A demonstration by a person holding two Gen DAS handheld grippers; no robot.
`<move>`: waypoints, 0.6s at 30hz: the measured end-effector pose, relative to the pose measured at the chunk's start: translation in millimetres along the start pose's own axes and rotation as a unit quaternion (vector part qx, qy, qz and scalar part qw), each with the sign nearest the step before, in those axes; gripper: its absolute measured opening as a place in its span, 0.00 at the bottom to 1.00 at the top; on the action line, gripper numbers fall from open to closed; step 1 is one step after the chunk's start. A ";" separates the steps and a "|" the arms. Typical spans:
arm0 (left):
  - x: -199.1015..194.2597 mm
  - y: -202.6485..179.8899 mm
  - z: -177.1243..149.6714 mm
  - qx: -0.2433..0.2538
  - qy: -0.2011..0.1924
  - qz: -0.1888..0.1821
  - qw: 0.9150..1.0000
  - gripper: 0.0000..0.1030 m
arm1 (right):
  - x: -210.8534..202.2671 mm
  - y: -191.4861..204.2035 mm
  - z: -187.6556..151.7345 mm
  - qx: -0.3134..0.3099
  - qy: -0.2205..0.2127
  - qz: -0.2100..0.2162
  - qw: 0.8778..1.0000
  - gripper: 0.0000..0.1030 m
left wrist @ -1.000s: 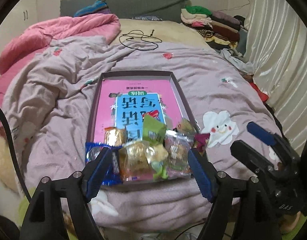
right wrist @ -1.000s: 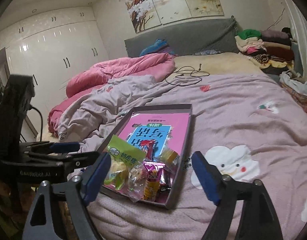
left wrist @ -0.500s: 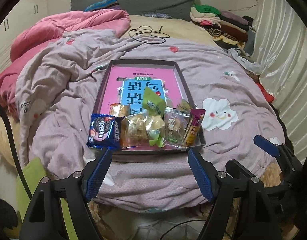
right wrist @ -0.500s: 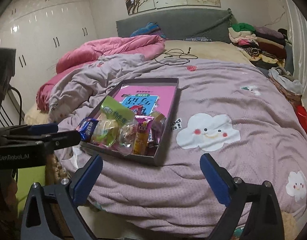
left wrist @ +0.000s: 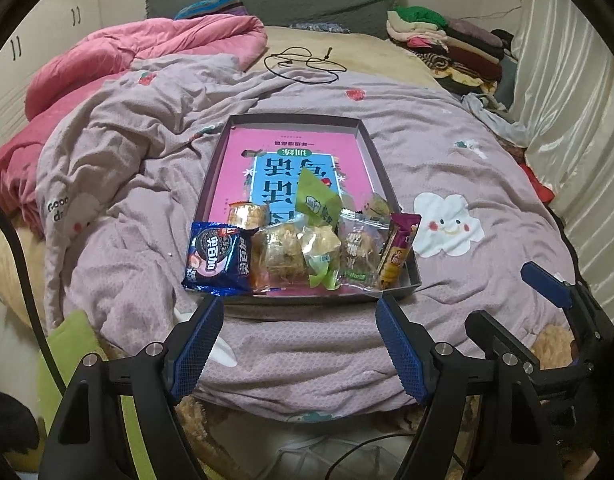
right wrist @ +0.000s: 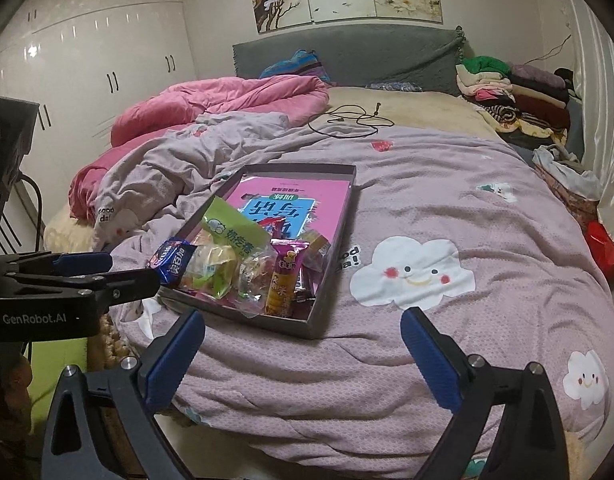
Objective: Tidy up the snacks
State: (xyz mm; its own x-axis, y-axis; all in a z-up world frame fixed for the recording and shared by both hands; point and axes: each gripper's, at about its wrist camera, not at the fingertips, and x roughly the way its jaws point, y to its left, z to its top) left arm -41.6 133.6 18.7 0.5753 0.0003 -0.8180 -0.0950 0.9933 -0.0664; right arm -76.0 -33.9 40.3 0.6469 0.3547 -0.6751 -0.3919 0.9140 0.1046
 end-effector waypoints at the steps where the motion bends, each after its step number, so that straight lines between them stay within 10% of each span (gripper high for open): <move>1: 0.1 0.1 -0.2 0.000 0.000 0.000 1.000 0.77 | -0.2 -0.2 -0.2 0.000 -0.001 -0.001 1.000 0.96; 18: 0.1 4.6 0.4 -0.010 0.002 0.006 1.000 0.77 | -0.5 -2.0 -0.5 0.002 -0.001 -0.005 1.000 0.96</move>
State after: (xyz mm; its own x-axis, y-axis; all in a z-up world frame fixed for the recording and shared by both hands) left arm -41.6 138.2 18.5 0.5711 0.0122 -0.8208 -0.1190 0.9906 -0.0681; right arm -75.9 -36.0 40.1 0.6514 0.3466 -0.6749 -0.3831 0.9181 0.1017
